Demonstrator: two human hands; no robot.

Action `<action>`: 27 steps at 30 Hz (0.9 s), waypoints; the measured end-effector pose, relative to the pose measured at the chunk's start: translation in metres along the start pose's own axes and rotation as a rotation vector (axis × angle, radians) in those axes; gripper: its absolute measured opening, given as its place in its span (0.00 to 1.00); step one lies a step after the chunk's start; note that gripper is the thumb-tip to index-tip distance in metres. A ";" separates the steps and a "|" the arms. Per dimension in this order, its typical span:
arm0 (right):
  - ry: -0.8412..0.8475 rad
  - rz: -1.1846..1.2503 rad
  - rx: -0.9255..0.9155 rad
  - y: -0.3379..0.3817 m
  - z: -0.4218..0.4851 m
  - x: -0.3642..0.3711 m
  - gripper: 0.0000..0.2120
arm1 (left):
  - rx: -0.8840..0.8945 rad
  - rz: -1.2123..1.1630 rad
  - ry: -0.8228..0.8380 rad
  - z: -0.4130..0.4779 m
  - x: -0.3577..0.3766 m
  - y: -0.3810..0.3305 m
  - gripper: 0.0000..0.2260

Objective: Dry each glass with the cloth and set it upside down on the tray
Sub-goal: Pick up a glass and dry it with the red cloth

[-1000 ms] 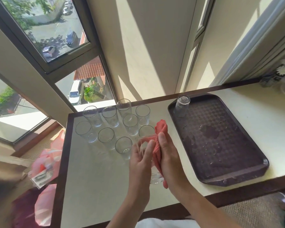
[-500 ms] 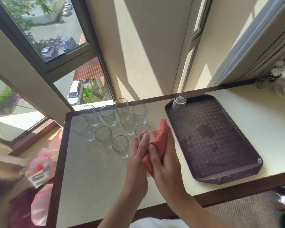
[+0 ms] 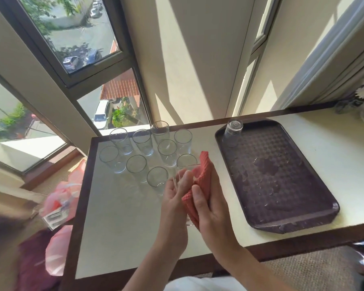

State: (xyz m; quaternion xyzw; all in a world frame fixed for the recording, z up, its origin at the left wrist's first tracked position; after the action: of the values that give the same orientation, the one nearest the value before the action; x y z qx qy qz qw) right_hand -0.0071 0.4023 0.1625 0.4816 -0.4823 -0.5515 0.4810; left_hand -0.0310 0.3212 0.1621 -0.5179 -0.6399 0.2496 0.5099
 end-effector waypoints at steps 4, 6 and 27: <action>0.066 0.250 0.259 -0.014 0.017 -0.008 0.21 | -0.001 0.088 -0.001 -0.004 -0.003 0.003 0.23; 0.071 0.165 0.271 -0.013 0.012 -0.006 0.21 | -0.025 0.079 0.003 -0.005 -0.005 0.005 0.22; 0.100 1.108 0.684 -0.015 -0.005 0.002 0.27 | 0.221 -0.089 -0.064 -0.002 -0.018 -0.009 0.35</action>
State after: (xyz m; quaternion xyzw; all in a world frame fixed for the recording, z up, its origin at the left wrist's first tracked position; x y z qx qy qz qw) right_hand -0.0037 0.4007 0.1467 0.3126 -0.7844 -0.0145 0.5356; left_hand -0.0338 0.3007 0.1635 -0.4211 -0.6469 0.3123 0.5538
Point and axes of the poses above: each hand's wrist, its own z-axis towards the middle knuckle, its own x-axis out of the palm, y = z × x, the point moved 3 cm from there along z, towards the middle knuckle, and after that the axes turned 6 degrees about y, right-handed, at the moved point
